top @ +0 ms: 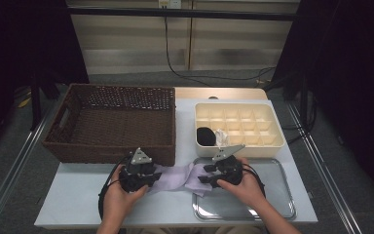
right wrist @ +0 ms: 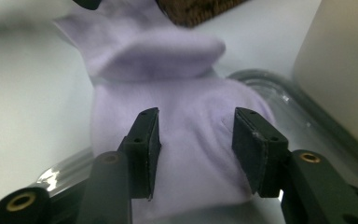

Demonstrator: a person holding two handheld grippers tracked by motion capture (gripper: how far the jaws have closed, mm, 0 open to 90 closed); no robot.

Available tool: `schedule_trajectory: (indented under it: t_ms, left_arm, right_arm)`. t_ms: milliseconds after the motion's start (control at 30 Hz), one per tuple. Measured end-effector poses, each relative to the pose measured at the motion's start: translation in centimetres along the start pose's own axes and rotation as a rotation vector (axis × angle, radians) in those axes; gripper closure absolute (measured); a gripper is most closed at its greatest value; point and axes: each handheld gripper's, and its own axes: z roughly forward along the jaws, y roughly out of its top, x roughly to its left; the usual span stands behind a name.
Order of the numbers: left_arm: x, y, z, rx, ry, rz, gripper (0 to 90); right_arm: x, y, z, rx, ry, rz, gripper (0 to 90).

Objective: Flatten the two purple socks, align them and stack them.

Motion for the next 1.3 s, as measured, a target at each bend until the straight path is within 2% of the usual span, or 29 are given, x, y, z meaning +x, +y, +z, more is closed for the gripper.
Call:
schedule_trajectory:
  t_ms: [33, 67, 100, 133, 167, 300, 433, 567, 700, 833, 1067, 1200, 1300]
  left_arm:
    - [-0.3, 0.1, 0.4, 0.006, -0.012, 0.011, 66.5]
    - [-0.5, 0.1, 0.7, 0.0, -0.018, 0.015, 65.2]
    - [-0.6, 0.2, 0.8, 0.002, -0.018, 0.017, 64.8]
    - [-0.7, 0.2, 1.0, 0.005, -0.02, 0.02, 64.8]
    - [-0.7, 0.1, 1.3, 0.007, -0.024, 0.017, 64.8]
    - [-1.0, 0.1, 1.8, 0.024, -0.042, 0.032, 64.8]
    - [-1.2, 0.2, 2.0, 0.02, -0.035, 0.045, 64.0]
    - [-1.5, 0.2, 2.7, 0.027, -0.064, 0.045, 63.7]
    - [-1.7, 0.3, 3.0, 0.025, -0.073, 0.052, 64.0]
    - [-1.9, 0.3, 3.0, 0.026, -0.09, 0.061, 65.7]
    - [-2.0, 0.3, 3.1, 0.025, -0.103, 0.075, 66.6]
    - [-2.1, 0.3, 3.1, 0.025, -0.098, 0.082, 66.5]
    - [-2.0, 0.2, 3.1, 0.022, -0.104, 0.078, 66.5]
  right_arm:
    - [-0.1, -0.2, 0.3, 0.002, 0.005, 0.015, 52.6]
    - [-0.3, -0.4, 0.5, -0.004, -0.006, 0.004, 67.3]
    - [-0.3, -0.4, 0.5, 0.006, -0.016, -0.005, 74.3]
    - [-0.3, -0.4, 0.5, 0.006, -0.016, -0.005, 74.3]
    - [-0.4, -0.3, 0.2, 0.049, 0.001, 0.007, 84.0]
    - [-0.5, -0.4, 0.0, 0.048, 0.01, 0.01, 85.3]
    - [-0.7, -0.4, -0.8, -0.003, 0.004, 0.022, 85.6]
    - [-1.3, 0.1, -2.4, -0.05, -0.017, 0.037, 85.8]
    - [-1.9, 0.7, -3.5, -0.093, -0.03, 0.051, 85.7]
    - [-2.3, 1.4, -3.7, -0.122, -0.024, 0.057, 85.5]
    - [-2.0, 2.0, -2.8, -0.105, -0.021, 0.039, 85.3]
    - [-2.1, 1.3, -1.8, -0.078, -0.022, 0.044, 82.1]
    - [-2.2, 1.0, -1.7, -0.064, -0.01, 0.042, 82.3]
